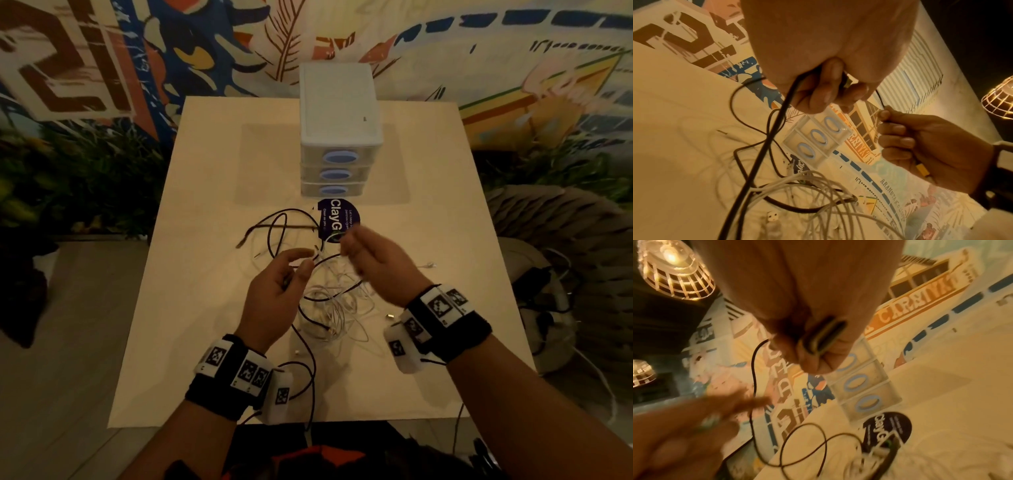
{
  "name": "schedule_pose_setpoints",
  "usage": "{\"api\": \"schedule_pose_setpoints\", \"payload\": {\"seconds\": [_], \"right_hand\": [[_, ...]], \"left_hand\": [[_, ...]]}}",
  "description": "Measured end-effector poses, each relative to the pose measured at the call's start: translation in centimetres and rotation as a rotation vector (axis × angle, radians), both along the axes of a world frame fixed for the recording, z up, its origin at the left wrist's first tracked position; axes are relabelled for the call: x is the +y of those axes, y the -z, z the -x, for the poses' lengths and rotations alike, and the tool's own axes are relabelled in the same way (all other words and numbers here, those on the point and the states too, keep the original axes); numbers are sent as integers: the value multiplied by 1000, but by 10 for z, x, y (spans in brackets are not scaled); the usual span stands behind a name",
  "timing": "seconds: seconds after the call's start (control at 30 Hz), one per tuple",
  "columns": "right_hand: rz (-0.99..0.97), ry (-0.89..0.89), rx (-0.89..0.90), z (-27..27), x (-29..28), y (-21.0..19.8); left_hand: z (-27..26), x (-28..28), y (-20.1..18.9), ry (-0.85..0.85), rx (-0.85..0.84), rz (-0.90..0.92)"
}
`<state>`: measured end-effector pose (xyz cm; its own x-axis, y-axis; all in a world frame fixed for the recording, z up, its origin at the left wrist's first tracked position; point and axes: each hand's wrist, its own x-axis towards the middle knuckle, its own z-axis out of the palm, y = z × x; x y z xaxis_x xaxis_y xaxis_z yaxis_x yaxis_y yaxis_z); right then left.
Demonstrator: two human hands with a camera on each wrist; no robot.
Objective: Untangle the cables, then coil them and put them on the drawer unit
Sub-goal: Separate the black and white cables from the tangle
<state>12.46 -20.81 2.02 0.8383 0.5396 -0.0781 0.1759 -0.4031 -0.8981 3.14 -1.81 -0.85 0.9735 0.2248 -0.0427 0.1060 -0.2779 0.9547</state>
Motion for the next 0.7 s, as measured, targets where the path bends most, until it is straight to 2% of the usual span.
{"api": "schedule_pose_setpoints", "payload": {"seconds": [0.17, 0.33, 0.43, 0.57, 0.7], "right_hand": [[-127, 391, -185, -31, -38, -15], [-46, 689, -280, -54, -86, -5], [48, 815, -242, -59, -111, 16], [202, 811, -138, -49, -132, 48], [331, 696, 114, -28, -140, 79]], "left_hand": [[-1, 21, 33, -86, 219, -137], [-7, 37, 62, -153, 444, -113], [-12, 39, 72, -132, 527, -127], [-20, 40, 85, -113, 606, -121], [-30, 44, 90, -129, 647, -154]]}}
